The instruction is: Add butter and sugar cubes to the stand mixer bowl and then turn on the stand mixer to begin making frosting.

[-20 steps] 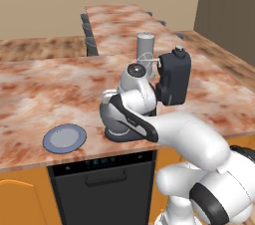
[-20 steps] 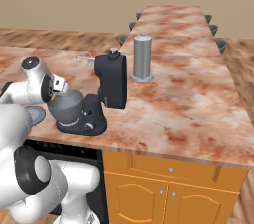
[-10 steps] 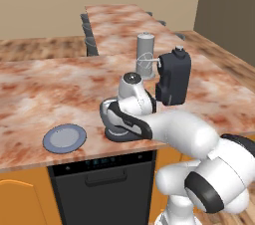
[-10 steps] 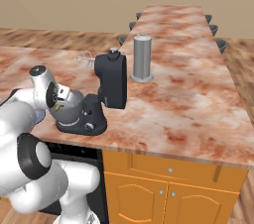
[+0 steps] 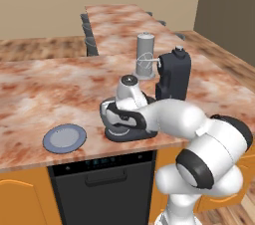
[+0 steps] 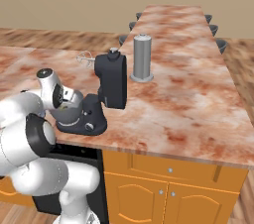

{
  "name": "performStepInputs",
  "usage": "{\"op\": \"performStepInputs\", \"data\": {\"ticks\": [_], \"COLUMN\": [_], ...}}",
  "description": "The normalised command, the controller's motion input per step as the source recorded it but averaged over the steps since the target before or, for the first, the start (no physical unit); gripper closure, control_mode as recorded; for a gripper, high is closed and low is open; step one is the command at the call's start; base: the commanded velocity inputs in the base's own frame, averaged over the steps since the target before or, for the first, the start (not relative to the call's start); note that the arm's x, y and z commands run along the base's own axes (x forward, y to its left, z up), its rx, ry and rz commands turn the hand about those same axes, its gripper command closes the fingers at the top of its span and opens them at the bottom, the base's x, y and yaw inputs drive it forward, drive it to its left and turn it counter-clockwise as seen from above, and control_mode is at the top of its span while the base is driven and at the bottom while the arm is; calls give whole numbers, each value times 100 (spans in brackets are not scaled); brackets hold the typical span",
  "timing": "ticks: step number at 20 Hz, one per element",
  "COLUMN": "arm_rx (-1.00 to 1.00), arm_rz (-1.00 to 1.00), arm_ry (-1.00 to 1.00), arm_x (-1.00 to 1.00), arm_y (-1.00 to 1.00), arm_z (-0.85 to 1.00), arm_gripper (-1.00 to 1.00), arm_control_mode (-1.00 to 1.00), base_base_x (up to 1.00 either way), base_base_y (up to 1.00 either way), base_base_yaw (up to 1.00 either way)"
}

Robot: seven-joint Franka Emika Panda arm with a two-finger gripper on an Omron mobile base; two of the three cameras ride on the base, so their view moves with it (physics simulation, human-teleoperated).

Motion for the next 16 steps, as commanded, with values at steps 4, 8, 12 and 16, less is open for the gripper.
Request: {"op": "performStepInputs", "data": {"ticks": [4,8,12,16], "arm_rx": [0,0,0,0], "arm_rz": [0,0,0,0], "arm_ry": [0,0,0,0], "arm_x": [33,25,13,2], "arm_y": [0,0,1,10], "arm_z": [0,-10,-23,-23], "arm_gripper": [100,100,100,-100], "arm_control_mode": [-100,-100,-100,-100], "base_base_x": [0,0,0,0], "base_base_y": [0,0,0,0], "base_base_yaw": [0,0,0,0]}}
